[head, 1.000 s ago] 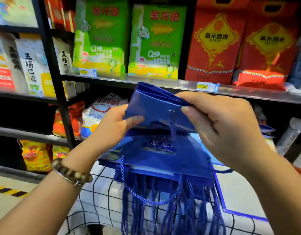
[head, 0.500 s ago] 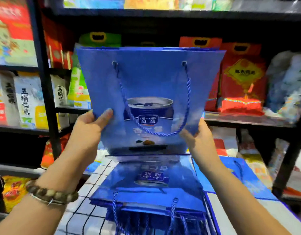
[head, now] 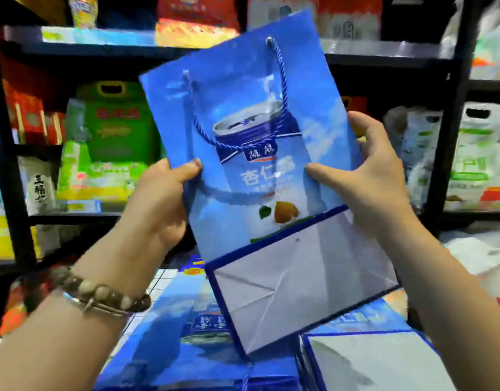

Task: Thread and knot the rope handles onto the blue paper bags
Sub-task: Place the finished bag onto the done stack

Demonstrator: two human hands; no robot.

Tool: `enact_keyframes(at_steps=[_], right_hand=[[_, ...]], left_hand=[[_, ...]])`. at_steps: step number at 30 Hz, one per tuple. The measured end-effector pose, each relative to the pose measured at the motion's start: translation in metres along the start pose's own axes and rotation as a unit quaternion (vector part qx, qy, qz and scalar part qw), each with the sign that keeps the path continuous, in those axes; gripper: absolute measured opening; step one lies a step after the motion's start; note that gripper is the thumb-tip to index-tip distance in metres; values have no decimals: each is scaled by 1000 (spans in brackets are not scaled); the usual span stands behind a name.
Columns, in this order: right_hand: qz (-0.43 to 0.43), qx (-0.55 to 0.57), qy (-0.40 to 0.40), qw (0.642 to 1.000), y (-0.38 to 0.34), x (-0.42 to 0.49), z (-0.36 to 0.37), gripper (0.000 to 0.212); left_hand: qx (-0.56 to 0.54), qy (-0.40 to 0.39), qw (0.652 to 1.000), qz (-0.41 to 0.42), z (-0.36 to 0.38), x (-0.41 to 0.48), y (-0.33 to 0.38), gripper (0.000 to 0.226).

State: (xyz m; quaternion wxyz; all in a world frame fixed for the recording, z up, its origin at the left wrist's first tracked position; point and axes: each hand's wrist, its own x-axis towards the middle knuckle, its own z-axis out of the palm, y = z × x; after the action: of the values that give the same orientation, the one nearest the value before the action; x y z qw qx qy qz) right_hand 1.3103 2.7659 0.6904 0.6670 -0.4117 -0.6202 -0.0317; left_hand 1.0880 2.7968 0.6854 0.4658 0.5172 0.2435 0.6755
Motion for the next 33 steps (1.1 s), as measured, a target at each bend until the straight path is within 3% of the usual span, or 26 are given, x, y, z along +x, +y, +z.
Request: enact_keyframes(at_steps=[3, 6, 7, 8, 10, 11, 17, 20, 24, 25, 27, 29, 30, 33], right_hand=[[63, -125, -19, 990, 26, -4, -37, 78], [161, -219, -47, 961, 71, -24, -69, 69], [188, -252, -58, 948, 87, -33, -78, 68], [217, -281, -73, 932, 102, -42, -87, 69], [266, -325, -112, 901, 128, -63, -97, 70], [286, -346, -130, 884, 140, -73, -99, 69], [382, -386, -207, 814, 205, -116, -94, 54], [395, -426, -232, 780, 227, -126, -84, 56], [347, -488, -244, 762, 233, -130, -73, 62], [322, -512, -247, 757, 231, -129, -72, 63], [263, -550, -259, 749, 225, -126, -68, 60], [211, -554, -280, 755, 222, -125, -62, 51], [197, -542, -294, 762, 222, -127, -57, 48], [210, -479, -354, 775, 224, -135, -41, 48]], left_hand=[[41, -52, 997, -41, 39, 3, -39, 23], [179, -115, 974, -78, 65, 10, -92, 22], [276, -138, 948, -73, 69, 15, -112, 17], [403, -171, 896, -70, 71, 20, -131, 17], [622, -221, 747, -77, 76, 22, -165, 32], [674, -238, 695, -80, 79, 20, -179, 37], [784, -293, 541, -82, 93, 18, -249, 56], [809, -310, 493, -84, 90, 21, -268, 56], [841, -290, 457, -26, 87, 18, -278, 41], [838, -288, 463, 0, 89, 17, -279, 36], [795, -325, 511, 31, 95, 15, -276, 31], [713, -405, 572, 8, 102, 9, -273, 37], [679, -447, 582, -17, 104, 4, -273, 44], [657, -518, 543, -71, 105, -8, -279, 66]])
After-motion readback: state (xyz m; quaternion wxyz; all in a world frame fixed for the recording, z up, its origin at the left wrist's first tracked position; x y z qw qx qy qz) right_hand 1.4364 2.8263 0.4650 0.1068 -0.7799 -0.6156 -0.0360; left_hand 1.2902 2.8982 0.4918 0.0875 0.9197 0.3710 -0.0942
